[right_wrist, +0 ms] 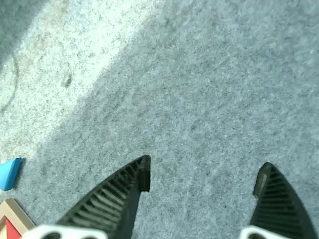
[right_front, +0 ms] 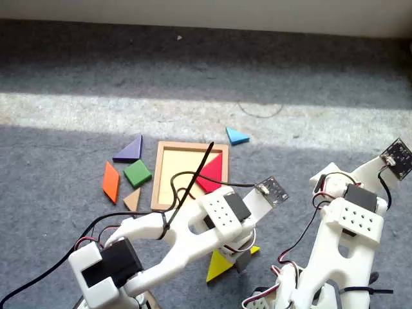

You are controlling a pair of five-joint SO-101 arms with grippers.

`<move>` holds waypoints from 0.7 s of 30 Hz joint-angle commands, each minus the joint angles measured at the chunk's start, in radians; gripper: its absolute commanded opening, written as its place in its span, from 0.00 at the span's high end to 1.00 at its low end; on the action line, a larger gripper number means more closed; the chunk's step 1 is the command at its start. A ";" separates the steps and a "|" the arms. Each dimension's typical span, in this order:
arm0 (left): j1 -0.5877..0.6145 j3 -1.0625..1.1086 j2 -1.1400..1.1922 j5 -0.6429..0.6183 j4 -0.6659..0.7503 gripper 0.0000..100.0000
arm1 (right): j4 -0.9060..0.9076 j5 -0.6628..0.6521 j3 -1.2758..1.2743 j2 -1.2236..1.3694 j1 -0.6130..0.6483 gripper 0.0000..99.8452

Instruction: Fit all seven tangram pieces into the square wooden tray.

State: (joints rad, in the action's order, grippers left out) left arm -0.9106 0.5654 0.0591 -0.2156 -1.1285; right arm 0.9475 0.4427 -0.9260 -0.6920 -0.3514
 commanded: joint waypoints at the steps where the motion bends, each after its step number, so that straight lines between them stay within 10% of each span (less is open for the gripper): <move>1: -0.016 -0.039 0.030 -0.012 0.003 0.68 | -0.016 0.002 0.010 -0.025 -0.010 0.68; 21: -0.018 -0.160 0.147 -0.046 -0.077 0.77 | -0.016 0.002 0.010 -0.025 -0.012 0.68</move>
State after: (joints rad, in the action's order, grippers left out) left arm -0.9152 0.4335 0.2186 -0.2493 -1.2068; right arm 0.9475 0.4427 -0.9260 -0.6920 -0.3514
